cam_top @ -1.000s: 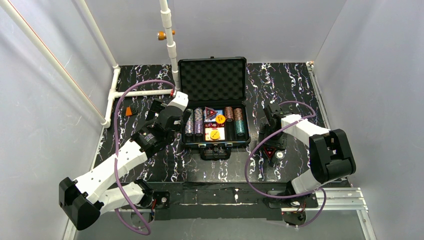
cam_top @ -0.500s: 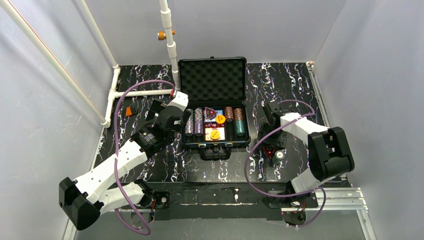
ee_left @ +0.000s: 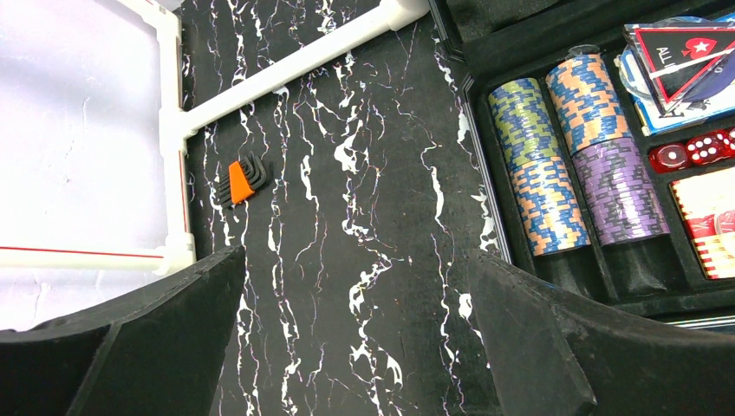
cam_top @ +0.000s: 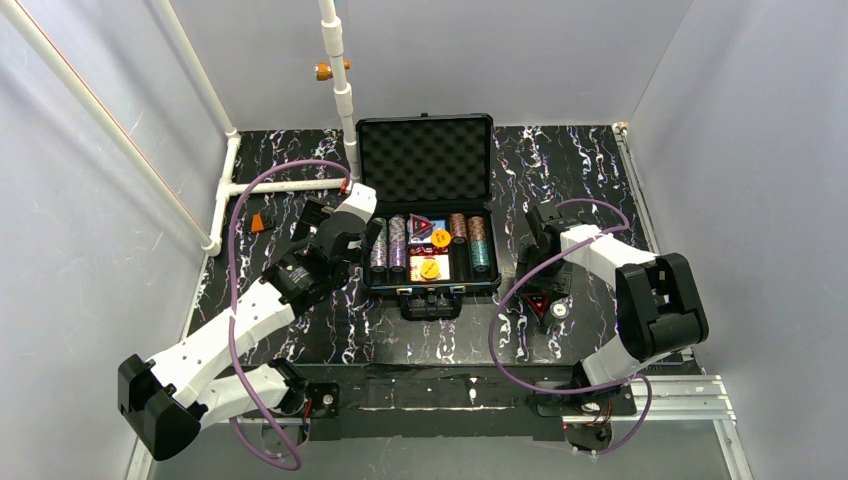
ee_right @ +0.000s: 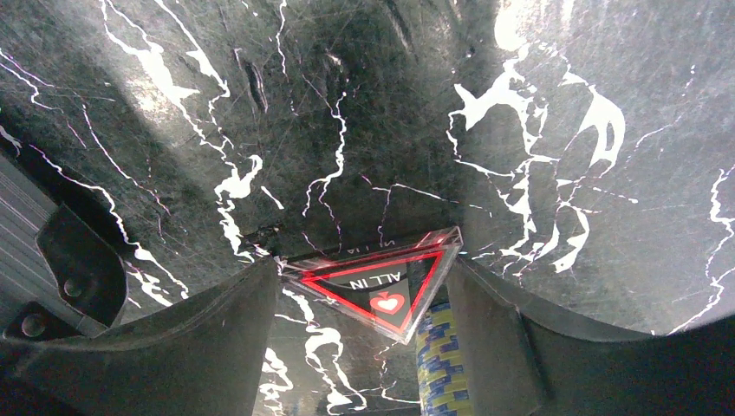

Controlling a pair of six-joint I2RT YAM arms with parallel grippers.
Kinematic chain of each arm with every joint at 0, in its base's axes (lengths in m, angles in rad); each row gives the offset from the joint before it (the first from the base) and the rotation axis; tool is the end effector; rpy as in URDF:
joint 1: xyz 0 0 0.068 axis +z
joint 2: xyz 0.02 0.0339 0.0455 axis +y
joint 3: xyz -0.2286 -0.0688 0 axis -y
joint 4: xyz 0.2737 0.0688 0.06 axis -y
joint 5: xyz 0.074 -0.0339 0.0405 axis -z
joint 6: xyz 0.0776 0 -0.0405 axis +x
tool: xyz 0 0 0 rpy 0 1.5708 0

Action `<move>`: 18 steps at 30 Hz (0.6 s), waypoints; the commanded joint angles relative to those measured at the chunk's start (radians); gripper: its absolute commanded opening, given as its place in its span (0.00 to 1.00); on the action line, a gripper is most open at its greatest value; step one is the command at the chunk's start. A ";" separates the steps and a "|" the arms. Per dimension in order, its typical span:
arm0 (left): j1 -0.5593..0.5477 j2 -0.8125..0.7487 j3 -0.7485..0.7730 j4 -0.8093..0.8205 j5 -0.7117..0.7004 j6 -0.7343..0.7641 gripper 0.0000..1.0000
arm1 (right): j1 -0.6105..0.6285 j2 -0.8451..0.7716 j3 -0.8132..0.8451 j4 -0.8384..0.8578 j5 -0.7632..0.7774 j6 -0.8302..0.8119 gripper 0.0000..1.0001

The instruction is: Pack up texas hold em set

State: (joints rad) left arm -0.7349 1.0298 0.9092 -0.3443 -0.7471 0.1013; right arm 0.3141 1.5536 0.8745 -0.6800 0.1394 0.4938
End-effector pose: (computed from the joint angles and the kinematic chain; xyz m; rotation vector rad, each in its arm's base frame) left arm 0.2566 -0.1609 0.2774 0.3452 1.8890 0.3363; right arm 0.2872 0.0819 0.0694 0.2808 2.8783 -0.0649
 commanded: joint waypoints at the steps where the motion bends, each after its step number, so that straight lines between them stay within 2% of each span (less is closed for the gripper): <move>1: -0.003 -0.036 -0.003 -0.007 -0.012 -0.004 0.99 | -0.001 -0.011 -0.027 0.008 0.043 -0.009 0.77; 18: -0.004 -0.032 -0.001 -0.005 -0.014 0.000 0.99 | 0.022 -0.033 -0.057 -0.014 0.026 -0.015 0.80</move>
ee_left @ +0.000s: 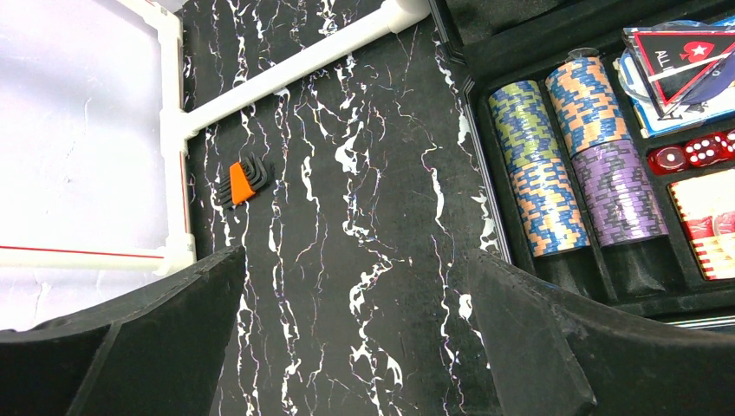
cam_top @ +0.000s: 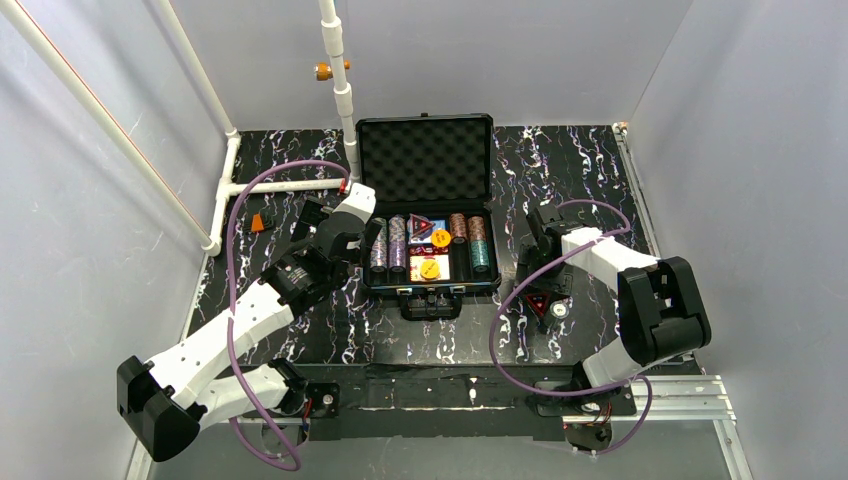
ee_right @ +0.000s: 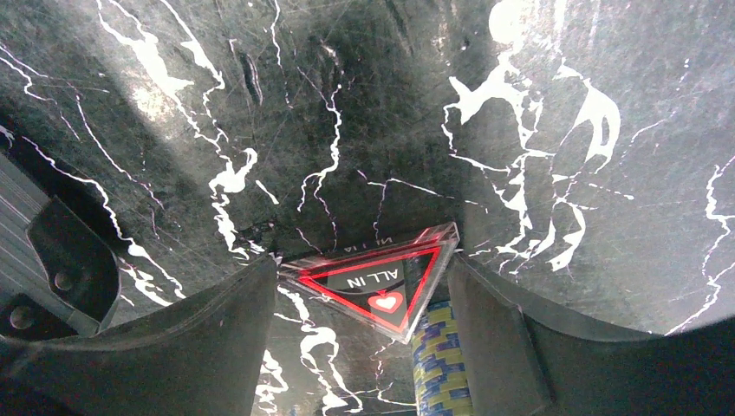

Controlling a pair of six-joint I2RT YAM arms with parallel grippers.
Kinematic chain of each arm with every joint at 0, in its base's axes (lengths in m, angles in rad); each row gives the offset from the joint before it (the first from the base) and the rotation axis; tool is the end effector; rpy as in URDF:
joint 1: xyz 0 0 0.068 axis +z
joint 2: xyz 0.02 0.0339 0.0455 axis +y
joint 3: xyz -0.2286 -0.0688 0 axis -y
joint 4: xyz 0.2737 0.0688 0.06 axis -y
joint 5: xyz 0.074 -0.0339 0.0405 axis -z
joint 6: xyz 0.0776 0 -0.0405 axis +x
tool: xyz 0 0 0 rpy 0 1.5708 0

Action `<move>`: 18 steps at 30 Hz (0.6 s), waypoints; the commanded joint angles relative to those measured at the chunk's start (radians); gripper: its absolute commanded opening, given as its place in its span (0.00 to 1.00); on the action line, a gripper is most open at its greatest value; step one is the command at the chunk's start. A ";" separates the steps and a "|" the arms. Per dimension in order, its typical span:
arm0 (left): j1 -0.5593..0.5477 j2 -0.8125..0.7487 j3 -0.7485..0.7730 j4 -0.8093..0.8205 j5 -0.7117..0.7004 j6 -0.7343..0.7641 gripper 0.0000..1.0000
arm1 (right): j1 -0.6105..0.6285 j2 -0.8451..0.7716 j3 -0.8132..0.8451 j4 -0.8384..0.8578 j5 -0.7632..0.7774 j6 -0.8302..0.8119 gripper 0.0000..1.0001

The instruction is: Pack up texas hold em set

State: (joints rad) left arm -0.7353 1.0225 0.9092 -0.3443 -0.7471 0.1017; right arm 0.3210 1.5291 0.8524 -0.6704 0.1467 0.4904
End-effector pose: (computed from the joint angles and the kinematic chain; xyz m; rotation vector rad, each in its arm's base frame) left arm 0.2557 -0.1601 0.2794 0.3415 1.8841 0.3323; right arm 0.2834 0.0823 0.0703 0.2671 2.8656 -0.0667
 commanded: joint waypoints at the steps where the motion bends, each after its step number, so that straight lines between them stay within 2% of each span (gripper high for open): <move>1: -0.003 -0.024 -0.001 -0.006 -0.013 -0.001 0.99 | 0.018 -0.009 -0.036 -0.026 0.019 -0.008 0.80; 7: -0.003 -0.022 -0.001 -0.006 -0.009 -0.002 0.99 | 0.040 -0.017 -0.050 -0.030 0.018 0.016 0.78; 18: -0.004 -0.026 -0.001 -0.007 -0.009 0.000 0.99 | 0.071 0.009 -0.033 -0.005 0.012 0.030 0.67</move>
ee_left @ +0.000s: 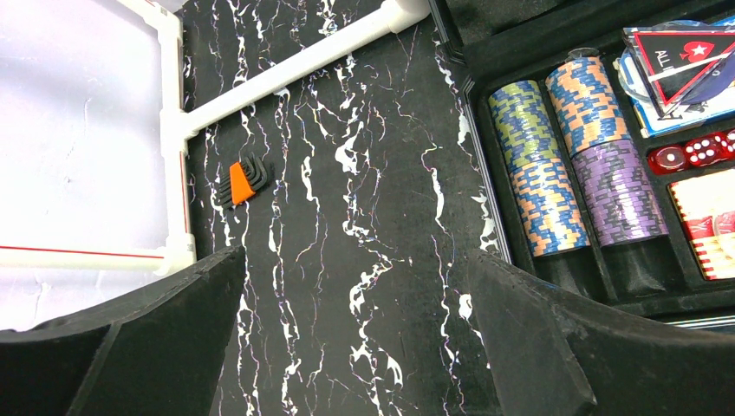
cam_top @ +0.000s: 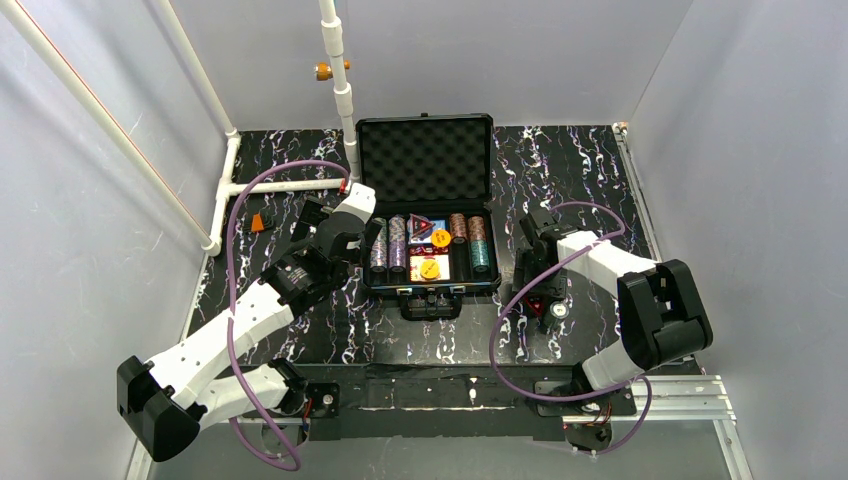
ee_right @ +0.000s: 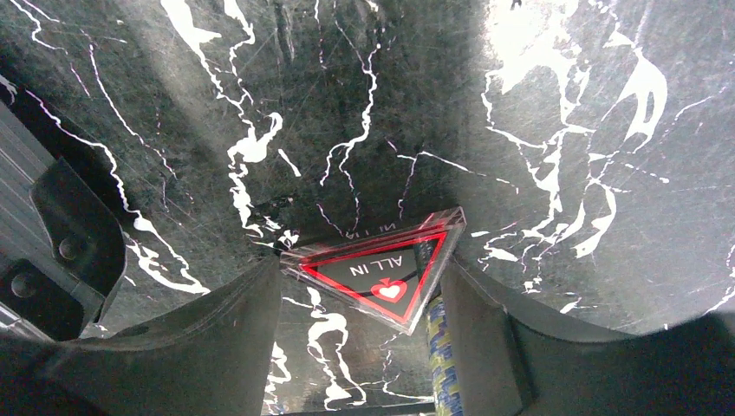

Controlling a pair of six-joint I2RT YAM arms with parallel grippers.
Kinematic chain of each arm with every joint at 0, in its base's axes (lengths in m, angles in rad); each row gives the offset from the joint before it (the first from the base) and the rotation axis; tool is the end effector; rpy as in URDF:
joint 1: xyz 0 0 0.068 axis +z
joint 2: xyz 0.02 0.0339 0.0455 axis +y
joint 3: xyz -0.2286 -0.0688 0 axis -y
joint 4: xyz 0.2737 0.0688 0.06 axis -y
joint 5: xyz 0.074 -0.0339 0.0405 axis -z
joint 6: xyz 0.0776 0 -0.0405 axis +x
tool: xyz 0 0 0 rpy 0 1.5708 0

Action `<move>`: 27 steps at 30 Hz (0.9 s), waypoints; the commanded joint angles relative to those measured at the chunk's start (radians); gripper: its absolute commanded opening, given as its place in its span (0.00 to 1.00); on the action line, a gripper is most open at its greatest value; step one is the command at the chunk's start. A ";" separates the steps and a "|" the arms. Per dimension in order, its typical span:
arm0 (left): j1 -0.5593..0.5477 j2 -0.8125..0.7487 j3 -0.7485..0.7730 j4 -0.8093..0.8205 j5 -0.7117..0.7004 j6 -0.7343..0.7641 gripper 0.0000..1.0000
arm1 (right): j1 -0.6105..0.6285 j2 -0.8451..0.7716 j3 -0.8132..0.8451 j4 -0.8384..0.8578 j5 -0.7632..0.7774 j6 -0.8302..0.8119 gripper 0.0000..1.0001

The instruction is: Pack up texas hold em set

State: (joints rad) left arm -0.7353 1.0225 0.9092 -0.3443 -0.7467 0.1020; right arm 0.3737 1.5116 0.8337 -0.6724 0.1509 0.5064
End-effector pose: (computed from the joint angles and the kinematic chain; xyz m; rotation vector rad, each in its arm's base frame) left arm 0.2557 -0.1602 0.2794 0.3420 1.8841 0.3321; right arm 0.2745 0.0951 0.0697 0.2148 2.8698 -0.0611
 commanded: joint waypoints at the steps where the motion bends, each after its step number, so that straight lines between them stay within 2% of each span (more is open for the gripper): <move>1: -0.004 -0.026 -0.001 -0.006 -0.011 -0.001 0.99 | 0.019 0.031 -0.009 -0.002 0.008 0.012 0.67; 9: -0.005 -0.022 -0.003 -0.007 -0.011 -0.001 0.99 | 0.021 0.051 0.075 -0.017 0.050 -0.010 0.65; 27: -0.005 -0.018 -0.002 -0.005 -0.011 -0.001 0.99 | 0.020 -0.042 0.188 -0.133 0.091 -0.027 0.64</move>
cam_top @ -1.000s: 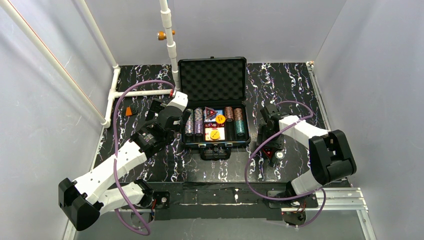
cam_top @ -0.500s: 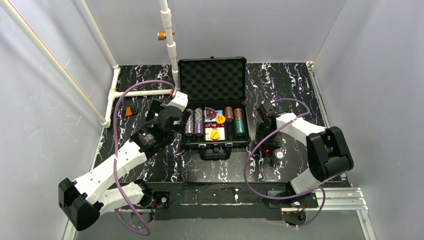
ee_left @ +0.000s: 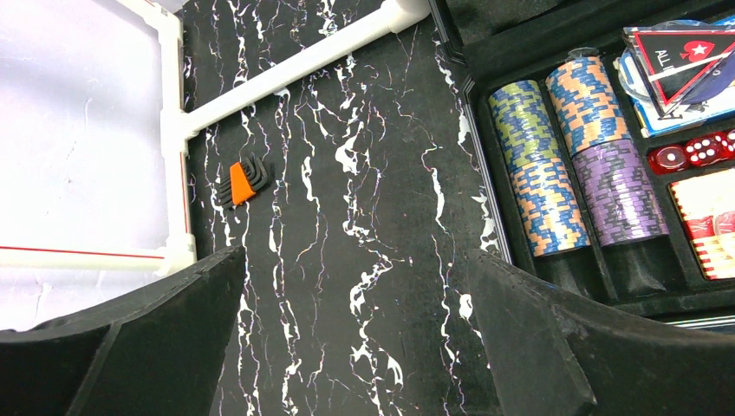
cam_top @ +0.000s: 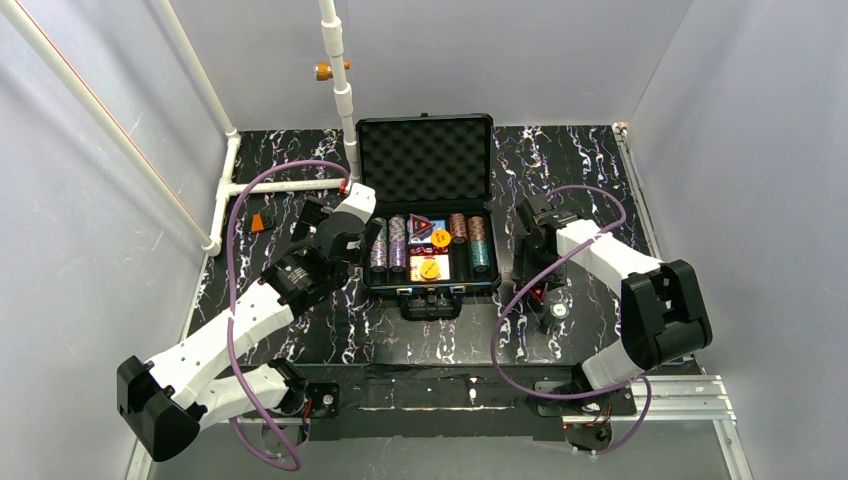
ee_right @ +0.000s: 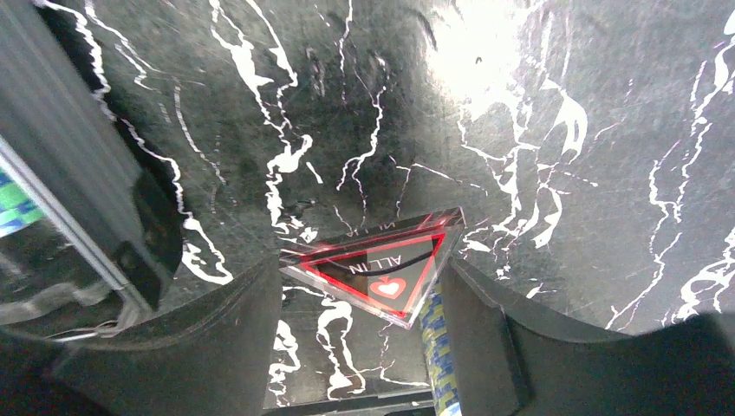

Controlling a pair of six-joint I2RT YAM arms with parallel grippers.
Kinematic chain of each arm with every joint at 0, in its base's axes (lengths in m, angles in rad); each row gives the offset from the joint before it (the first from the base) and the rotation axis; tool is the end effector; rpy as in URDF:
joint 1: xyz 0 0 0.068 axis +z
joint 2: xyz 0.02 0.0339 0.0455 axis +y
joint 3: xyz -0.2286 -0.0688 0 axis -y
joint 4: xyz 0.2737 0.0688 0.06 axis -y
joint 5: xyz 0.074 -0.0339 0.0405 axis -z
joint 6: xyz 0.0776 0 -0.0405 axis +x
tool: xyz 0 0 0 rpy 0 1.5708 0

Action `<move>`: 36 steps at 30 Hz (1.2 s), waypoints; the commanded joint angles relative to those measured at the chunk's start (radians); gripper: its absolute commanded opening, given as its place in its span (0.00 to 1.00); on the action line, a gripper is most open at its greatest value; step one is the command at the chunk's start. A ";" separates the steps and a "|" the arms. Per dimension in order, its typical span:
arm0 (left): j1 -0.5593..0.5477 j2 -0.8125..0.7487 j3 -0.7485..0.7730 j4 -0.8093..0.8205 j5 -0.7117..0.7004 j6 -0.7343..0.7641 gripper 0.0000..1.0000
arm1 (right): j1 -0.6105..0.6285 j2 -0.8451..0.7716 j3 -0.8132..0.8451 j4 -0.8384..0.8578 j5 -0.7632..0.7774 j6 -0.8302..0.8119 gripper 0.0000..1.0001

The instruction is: Pack up texas hold em set

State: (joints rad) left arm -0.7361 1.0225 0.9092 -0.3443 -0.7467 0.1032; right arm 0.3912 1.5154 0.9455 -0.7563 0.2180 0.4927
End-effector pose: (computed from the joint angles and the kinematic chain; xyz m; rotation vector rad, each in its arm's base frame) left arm 0.2555 -0.1604 0.2794 0.3439 1.8837 0.3323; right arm 0.2897 0.1013 0.0993 0.1813 2.8199 -0.1310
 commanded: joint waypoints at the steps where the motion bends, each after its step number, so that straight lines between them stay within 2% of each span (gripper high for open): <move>1: -0.005 -0.018 -0.002 -0.006 -0.012 -0.002 0.99 | 0.003 -0.047 0.090 -0.058 0.025 -0.015 0.64; 15: -0.005 -0.030 -0.005 -0.005 -0.021 0.000 0.99 | 0.041 -0.062 0.267 -0.140 0.015 -0.023 0.63; 36: -0.005 -0.099 -0.010 -0.004 -0.048 0.010 0.99 | 0.355 0.063 0.506 -0.220 0.107 0.094 0.63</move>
State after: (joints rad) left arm -0.7364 0.9588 0.9092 -0.3443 -0.7635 0.1116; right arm 0.6933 1.5459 1.3808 -0.9455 0.2825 0.5457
